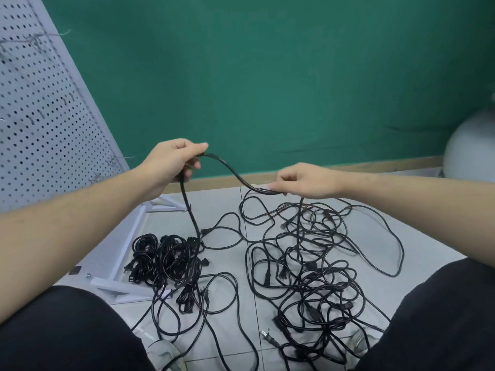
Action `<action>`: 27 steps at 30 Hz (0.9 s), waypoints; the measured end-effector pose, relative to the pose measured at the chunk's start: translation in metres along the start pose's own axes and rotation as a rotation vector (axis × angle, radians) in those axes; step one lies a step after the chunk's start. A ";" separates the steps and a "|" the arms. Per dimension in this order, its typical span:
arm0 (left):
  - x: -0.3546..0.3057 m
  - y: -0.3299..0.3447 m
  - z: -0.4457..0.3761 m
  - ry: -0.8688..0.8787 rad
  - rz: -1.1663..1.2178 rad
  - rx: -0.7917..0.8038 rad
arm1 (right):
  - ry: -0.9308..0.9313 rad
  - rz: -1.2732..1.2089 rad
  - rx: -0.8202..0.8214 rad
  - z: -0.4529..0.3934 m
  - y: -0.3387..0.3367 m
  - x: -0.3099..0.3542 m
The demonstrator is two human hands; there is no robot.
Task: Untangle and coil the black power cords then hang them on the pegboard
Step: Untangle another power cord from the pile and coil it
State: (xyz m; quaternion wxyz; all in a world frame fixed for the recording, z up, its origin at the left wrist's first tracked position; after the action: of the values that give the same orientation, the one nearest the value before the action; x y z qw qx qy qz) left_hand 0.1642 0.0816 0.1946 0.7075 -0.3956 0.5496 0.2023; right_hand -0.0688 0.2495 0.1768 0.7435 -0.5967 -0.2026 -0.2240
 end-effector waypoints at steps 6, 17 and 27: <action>-0.006 0.021 0.012 -0.050 -0.240 0.307 | -0.175 -0.074 -0.137 -0.004 -0.008 0.022; -0.040 0.081 0.027 0.142 -0.061 0.471 | -0.145 -0.434 -0.109 -0.001 -0.002 0.036; -0.026 0.037 0.011 0.200 0.137 0.275 | -0.025 -0.216 -0.040 0.006 -0.008 -0.007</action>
State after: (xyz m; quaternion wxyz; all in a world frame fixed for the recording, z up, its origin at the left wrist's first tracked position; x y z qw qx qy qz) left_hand 0.1361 0.1163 0.2069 0.6813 -0.2749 0.6654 0.1323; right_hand -0.0793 0.2543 0.1807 0.7003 -0.5890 -0.2702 -0.2992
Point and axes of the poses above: each hand's wrist, its own z-axis away from the middle knuckle, its own y-axis out of the palm, x = y × z, the point moved 2 cm from there along -z, towards the middle knuckle, and after that the axes turned 8 degrees about x, right-handed, at the moved point
